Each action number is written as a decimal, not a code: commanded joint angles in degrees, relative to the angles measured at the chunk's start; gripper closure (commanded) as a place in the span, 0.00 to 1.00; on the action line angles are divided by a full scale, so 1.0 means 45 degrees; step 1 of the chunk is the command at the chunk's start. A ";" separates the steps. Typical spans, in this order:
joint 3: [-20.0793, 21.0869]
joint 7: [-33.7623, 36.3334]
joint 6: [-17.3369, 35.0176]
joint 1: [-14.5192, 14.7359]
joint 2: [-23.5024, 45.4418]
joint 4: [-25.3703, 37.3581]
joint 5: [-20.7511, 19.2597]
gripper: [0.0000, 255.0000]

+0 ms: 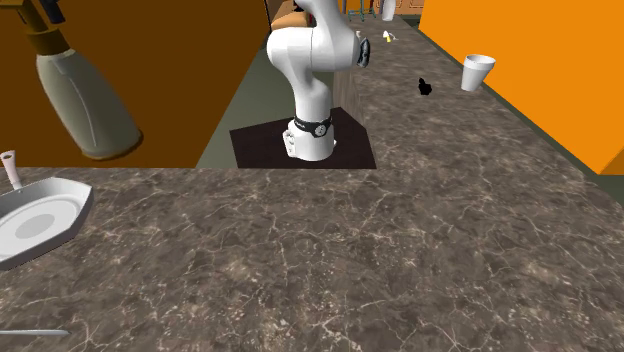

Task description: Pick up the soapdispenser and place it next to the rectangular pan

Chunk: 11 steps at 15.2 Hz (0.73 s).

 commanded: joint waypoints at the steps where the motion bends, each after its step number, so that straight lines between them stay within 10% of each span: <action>1: 0.0020 0.0044 0.0363 -0.0013 -0.0121 -0.0443 -0.0076 1.00; 11: 0.0041 0.0212 0.2094 -0.0084 -0.0471 -0.2451 -0.0322 1.00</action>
